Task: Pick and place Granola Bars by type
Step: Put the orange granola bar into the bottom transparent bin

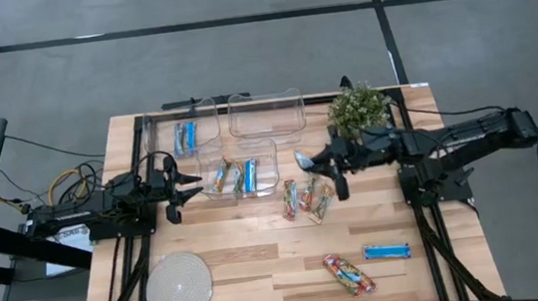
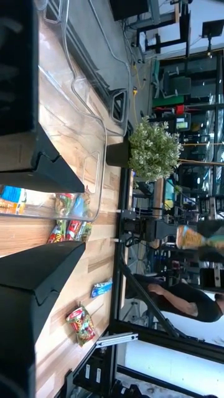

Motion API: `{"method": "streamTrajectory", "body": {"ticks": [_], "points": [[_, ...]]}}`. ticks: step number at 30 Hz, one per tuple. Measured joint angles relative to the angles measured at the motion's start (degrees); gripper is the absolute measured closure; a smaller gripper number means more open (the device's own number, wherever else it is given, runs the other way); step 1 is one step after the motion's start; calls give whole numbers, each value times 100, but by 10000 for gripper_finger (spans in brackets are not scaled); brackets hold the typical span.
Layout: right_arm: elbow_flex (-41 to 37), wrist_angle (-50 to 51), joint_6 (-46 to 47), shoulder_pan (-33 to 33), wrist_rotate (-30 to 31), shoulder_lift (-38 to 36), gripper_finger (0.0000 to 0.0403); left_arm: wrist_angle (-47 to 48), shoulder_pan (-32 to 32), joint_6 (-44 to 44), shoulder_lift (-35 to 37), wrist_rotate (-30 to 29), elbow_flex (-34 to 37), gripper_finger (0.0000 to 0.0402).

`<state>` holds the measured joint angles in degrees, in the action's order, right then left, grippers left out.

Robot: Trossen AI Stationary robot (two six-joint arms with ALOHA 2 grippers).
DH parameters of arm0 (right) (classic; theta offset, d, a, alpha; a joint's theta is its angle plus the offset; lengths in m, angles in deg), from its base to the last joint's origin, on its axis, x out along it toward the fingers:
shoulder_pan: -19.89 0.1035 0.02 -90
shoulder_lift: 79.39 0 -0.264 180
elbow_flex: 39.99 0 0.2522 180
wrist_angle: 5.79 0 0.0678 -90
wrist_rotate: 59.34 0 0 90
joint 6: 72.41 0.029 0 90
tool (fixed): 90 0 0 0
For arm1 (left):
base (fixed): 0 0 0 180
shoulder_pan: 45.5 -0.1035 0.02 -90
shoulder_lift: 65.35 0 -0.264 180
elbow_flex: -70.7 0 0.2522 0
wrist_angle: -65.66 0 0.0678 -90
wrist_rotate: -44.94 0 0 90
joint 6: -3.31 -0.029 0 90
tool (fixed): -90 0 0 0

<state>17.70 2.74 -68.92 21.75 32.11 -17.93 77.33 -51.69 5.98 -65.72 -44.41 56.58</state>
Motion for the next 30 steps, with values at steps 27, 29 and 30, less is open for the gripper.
{"method": "streamTrajectory", "body": {"ticks": [27, 29, 30], "points": [[3255, 8, -201, -1138, -19, 3432, 360, 4, 1, 1, -2, -40, 0, 274], [3262, 65, -200, -1138, -22, 3447, 360, 7, -1, 2, 0, -50, 0, 274], [3262, 73, -199, -1138, -23, 3452, 360, 7, -1, 1, 0, -54, 0, 274]]}}
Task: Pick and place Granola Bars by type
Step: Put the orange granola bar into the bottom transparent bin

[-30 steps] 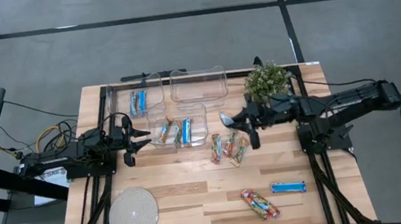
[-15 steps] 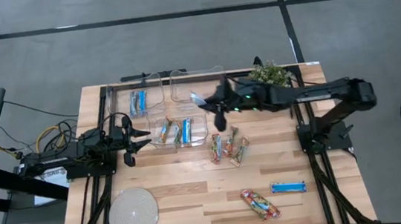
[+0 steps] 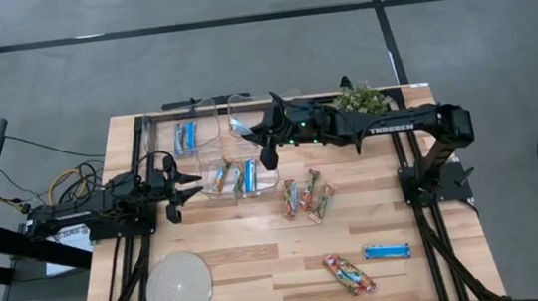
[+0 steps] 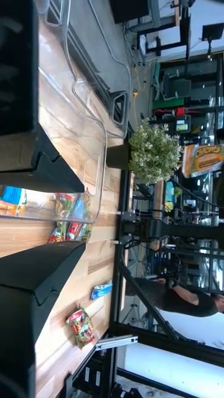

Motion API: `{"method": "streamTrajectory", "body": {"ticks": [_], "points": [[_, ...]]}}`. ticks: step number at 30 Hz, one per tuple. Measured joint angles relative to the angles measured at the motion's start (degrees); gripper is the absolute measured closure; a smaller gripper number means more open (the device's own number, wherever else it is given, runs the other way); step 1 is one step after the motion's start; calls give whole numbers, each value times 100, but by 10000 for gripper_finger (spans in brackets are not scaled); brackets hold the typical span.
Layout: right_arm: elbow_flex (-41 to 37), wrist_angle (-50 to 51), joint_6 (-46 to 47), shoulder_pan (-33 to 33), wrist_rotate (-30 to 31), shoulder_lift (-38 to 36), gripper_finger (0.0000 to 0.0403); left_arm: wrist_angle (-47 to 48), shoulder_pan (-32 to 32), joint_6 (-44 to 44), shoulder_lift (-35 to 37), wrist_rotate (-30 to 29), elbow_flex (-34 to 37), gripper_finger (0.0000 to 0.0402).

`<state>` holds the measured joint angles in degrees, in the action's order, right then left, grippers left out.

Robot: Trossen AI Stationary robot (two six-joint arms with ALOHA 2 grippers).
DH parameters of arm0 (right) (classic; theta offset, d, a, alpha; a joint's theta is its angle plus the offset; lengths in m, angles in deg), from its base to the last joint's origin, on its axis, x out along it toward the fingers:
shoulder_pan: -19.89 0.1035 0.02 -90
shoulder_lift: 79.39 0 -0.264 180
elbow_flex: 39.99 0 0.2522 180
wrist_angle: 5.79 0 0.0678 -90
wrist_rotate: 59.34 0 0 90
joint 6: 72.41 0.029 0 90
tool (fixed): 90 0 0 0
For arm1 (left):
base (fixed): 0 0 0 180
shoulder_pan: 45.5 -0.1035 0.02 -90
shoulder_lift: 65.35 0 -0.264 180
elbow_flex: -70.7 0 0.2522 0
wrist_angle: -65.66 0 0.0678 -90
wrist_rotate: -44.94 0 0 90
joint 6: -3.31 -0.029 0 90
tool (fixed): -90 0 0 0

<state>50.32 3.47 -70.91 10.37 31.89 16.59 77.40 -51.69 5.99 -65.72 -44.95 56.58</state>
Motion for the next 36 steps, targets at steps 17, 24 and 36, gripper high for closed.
{"method": "streamTrajectory", "body": {"ticks": [17, 24, 36], "points": [[2, 556, -1191, 8, 7, -4, 360, 1, 0, 0, 1, -11, 0, 274], [2, 1022, -4087, 82, 26, -6, 360, 0, 0, 0, -1, -11, 0, 274], [2, 1051, -4986, 129, 38, -6, 360, 2, 1, -2, -1, -11, 0, 274]]}}
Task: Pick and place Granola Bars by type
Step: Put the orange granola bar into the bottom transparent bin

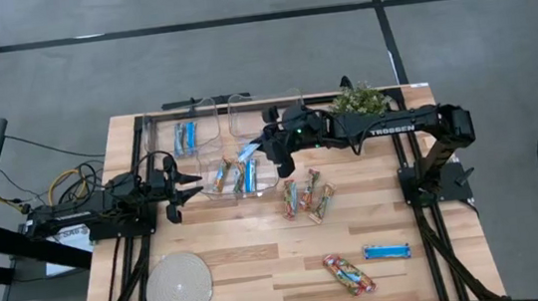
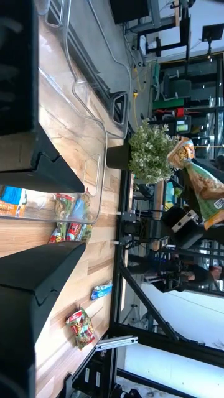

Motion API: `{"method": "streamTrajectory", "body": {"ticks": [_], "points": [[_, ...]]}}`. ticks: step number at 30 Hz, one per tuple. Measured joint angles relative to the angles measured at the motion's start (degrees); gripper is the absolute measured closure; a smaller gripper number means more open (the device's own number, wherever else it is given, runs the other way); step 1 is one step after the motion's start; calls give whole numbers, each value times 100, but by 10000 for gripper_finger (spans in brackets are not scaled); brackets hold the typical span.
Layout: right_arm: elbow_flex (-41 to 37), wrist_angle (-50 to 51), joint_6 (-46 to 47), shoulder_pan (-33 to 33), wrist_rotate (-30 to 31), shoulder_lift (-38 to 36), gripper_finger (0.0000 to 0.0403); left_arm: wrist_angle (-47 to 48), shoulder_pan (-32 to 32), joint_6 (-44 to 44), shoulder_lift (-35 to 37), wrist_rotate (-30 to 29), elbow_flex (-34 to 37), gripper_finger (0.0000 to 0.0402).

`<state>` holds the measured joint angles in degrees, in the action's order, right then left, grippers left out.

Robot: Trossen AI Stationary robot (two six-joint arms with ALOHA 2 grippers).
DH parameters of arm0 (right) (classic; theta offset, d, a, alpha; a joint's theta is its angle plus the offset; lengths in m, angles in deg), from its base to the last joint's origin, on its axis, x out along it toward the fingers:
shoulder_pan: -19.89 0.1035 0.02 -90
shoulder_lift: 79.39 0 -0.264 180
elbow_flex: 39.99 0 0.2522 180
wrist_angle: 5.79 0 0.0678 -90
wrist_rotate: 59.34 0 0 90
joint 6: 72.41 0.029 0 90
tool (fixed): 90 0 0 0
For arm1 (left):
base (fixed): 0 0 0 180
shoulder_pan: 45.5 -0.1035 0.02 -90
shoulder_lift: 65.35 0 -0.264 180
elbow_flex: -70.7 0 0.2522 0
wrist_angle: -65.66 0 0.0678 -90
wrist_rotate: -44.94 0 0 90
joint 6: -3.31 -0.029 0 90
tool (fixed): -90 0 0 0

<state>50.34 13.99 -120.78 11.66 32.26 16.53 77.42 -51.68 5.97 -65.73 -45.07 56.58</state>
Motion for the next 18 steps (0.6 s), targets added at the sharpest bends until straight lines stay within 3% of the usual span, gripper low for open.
{"method": "streamTrajectory", "body": {"ticks": [7, 18], "points": [[0, -1, 1651, -11, -2, 0, 360, -2, -1, 2, 1, 0, 0, 274], [0, 70, 6400, -11, -2, -2, 360, -2, 0, 2, 2, 0, 0, 274]]}}
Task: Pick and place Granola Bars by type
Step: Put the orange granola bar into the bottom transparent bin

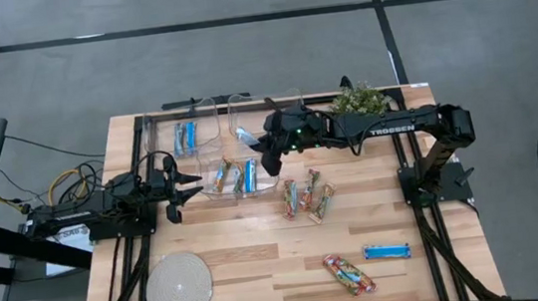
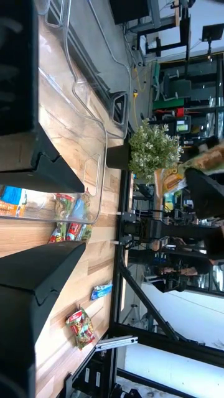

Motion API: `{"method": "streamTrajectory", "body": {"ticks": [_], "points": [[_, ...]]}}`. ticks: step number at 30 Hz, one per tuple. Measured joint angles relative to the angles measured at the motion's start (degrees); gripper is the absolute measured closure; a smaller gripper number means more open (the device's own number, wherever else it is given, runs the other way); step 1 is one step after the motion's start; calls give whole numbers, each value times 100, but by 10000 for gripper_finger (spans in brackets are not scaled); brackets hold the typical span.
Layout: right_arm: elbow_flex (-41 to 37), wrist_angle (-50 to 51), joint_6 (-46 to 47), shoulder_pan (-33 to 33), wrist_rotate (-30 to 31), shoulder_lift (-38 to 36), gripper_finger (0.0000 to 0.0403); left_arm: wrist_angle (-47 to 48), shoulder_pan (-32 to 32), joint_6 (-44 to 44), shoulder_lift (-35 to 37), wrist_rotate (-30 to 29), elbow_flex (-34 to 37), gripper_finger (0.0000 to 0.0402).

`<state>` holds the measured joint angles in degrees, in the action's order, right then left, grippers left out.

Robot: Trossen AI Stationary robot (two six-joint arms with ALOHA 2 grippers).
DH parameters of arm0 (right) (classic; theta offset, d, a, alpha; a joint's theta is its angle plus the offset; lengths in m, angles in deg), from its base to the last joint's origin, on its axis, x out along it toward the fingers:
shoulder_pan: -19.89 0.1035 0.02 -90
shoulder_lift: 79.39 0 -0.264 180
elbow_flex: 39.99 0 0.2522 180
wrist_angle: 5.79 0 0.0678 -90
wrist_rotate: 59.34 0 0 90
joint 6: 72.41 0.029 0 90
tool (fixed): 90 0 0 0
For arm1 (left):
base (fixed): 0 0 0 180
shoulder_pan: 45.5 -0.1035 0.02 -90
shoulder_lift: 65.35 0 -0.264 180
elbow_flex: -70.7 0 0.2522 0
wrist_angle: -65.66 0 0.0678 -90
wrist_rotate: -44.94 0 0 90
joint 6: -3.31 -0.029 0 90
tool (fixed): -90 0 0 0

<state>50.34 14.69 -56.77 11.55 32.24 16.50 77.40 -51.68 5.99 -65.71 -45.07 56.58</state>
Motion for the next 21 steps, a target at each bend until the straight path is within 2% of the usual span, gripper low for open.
{"method": "streamTrajectory", "body": {"ticks": [12, 18, 21], "points": [[-2, 423, 4573, -4, -27, 0, 360, 0, -2, 0, 0, 0, 0, 274], [-2, 527, 5769, -4, -28, 0, 360, 0, 0, -2, -2, 0, 0, 274], [-2, 544, 5976, -4, -20, 0, 360, 2, -2, 0, 0, 2, 0, 274]]}}
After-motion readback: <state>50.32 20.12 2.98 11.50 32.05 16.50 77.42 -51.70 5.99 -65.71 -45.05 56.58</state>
